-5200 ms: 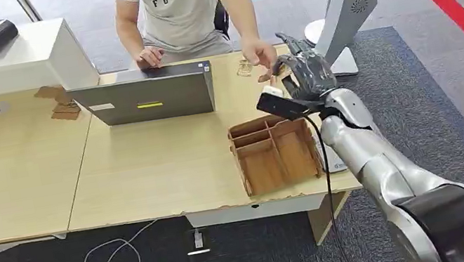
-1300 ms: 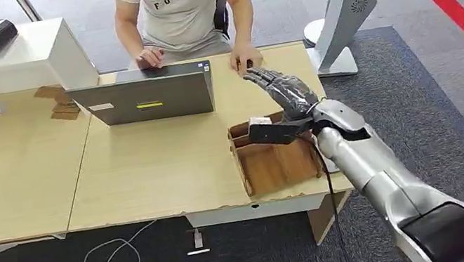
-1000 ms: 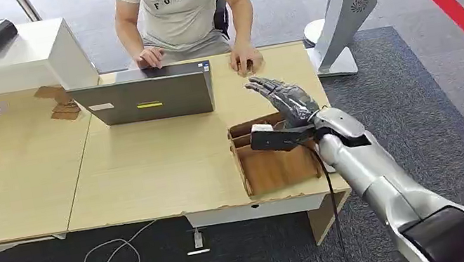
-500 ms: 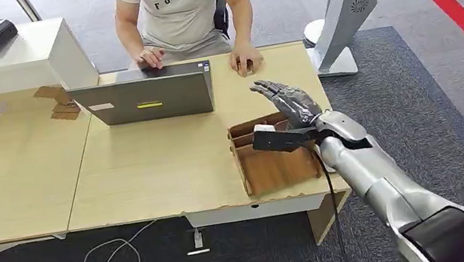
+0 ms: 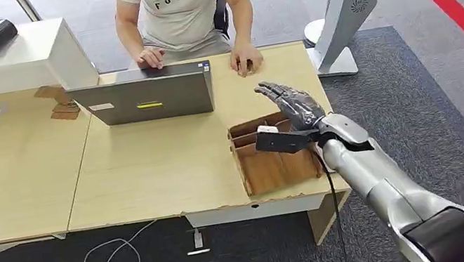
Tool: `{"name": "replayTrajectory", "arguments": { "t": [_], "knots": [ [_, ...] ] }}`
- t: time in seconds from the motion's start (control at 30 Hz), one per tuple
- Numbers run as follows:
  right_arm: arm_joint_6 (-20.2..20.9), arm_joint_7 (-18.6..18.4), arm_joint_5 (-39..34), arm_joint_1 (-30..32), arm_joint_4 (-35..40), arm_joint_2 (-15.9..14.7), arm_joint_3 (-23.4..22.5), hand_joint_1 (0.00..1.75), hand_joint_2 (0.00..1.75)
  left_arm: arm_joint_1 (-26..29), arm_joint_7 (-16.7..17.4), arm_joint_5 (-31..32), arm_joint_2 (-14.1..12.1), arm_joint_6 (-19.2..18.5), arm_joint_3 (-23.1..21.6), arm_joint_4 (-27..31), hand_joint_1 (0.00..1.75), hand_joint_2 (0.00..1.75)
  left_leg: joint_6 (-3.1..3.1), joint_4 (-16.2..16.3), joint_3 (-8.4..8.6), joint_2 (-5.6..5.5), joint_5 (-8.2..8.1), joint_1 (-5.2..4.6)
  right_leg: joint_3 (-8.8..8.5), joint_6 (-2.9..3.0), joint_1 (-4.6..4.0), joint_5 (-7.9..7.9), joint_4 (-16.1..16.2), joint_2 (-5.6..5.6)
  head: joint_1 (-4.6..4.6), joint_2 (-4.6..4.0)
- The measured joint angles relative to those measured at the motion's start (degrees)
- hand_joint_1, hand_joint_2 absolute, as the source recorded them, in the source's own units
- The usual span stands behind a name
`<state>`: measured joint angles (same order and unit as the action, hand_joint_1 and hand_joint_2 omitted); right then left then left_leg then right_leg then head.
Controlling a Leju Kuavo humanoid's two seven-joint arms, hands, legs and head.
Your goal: Pass the card to the sensor for recognition and then transmit it.
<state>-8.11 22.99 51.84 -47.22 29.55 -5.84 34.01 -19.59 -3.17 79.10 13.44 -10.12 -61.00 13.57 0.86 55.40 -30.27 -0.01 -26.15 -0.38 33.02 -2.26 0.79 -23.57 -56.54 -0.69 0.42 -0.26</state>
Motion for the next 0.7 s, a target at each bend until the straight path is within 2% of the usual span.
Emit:
{"name": "replayTrajectory", "arguments": {
  "t": [0.7],
  "knots": [
    [-1.1, -0.4, -0.3, 0.3, -1.0, -0.3, 0.8, 0.00, 1.75, 0.0, -0.1, 0.1, 0.0, 0.3, 0.0, 0.0, 0.00, 0.00, 0.00, 0.0, 0.00, 0.00, 0.00, 0.00, 0.00, 0.00, 0.00, 0.00, 0.0, 0.00, 0.00, 0.00]
  ]
}}
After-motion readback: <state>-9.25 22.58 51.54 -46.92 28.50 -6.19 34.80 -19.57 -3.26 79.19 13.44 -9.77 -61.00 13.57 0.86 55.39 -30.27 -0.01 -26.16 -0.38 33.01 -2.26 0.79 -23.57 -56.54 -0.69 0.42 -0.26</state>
